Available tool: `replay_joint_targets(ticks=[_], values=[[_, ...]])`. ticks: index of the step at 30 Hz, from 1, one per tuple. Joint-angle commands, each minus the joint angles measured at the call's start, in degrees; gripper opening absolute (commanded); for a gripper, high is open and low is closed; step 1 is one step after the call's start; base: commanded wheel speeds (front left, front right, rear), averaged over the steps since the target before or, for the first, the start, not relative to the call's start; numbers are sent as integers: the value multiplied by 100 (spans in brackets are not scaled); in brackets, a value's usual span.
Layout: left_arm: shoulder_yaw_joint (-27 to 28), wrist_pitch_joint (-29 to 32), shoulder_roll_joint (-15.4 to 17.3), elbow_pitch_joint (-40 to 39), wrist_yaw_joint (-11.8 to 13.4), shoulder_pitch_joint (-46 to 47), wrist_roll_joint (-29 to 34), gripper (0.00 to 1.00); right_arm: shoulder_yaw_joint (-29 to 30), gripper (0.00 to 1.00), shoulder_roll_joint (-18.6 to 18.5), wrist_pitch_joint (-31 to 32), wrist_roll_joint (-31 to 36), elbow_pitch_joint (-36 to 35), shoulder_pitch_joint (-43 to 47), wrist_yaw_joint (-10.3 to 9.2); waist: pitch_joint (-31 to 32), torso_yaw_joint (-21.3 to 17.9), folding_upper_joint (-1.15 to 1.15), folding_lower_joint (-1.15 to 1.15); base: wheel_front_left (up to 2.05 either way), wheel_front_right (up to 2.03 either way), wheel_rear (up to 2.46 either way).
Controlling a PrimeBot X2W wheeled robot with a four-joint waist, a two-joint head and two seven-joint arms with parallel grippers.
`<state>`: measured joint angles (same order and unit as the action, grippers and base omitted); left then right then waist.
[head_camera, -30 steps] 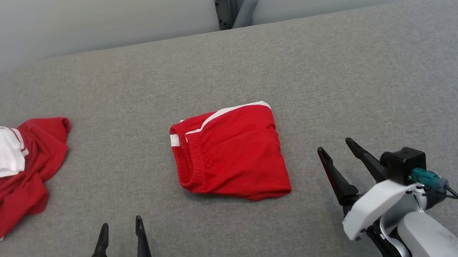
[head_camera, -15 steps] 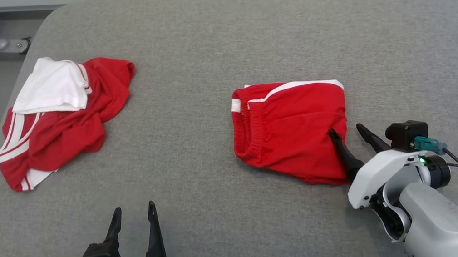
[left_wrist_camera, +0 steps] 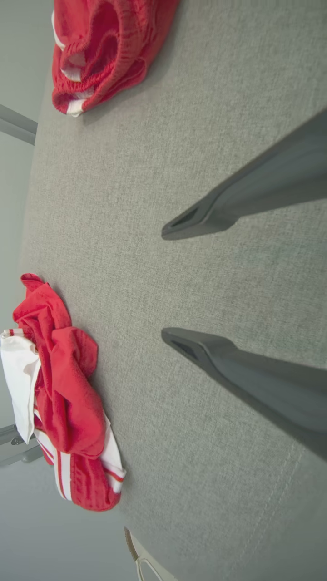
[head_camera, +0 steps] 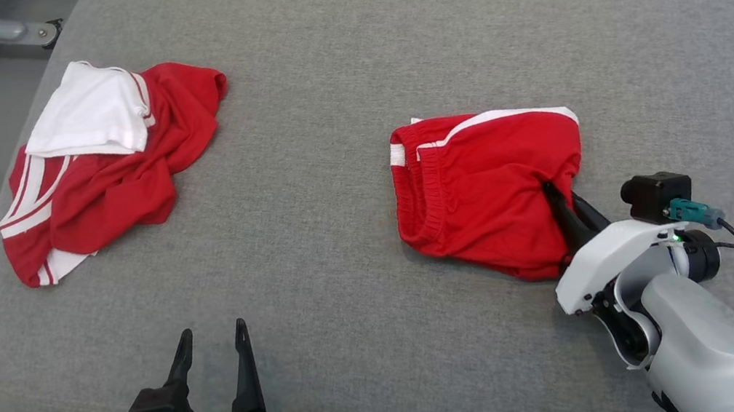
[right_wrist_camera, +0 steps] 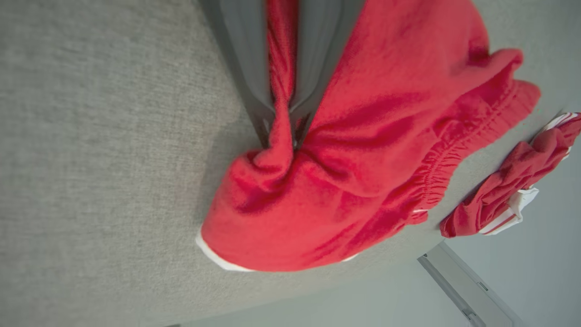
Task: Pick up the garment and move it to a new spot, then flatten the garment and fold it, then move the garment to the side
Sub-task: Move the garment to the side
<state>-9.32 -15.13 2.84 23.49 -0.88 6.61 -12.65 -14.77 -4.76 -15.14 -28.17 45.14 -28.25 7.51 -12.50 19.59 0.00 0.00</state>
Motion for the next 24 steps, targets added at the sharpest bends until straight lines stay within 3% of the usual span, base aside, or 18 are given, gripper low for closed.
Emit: replay_joint_targets(ticks=[1, 6, 16, 24], values=[[12, 1, 16, 5, -24, 87, 27, 100, 56, 0, -48, 2, 51, -96, 159, -3, 138, -347, 0, 0, 0, 0, 0], [54, 1, 16, 41, -66, 71, 87, 100, 55, 0, 5, 1, 109, -229, 309, -3, 332, -912, 0, 0, 0, 0, 0], [-49, 1, 16, 84, -168, 153, 95, 100, -78, 0, 57, 1, 81, -323, 660, -3, 615, -2695, 0, 0, 0, 0, 0], [-136, 1, 18, 125, -247, 248, 125, 100, -221, 0, 74, 1, -2, -390, 739, -3, 580, -3664, 0, 0, 0, 0, 0]])
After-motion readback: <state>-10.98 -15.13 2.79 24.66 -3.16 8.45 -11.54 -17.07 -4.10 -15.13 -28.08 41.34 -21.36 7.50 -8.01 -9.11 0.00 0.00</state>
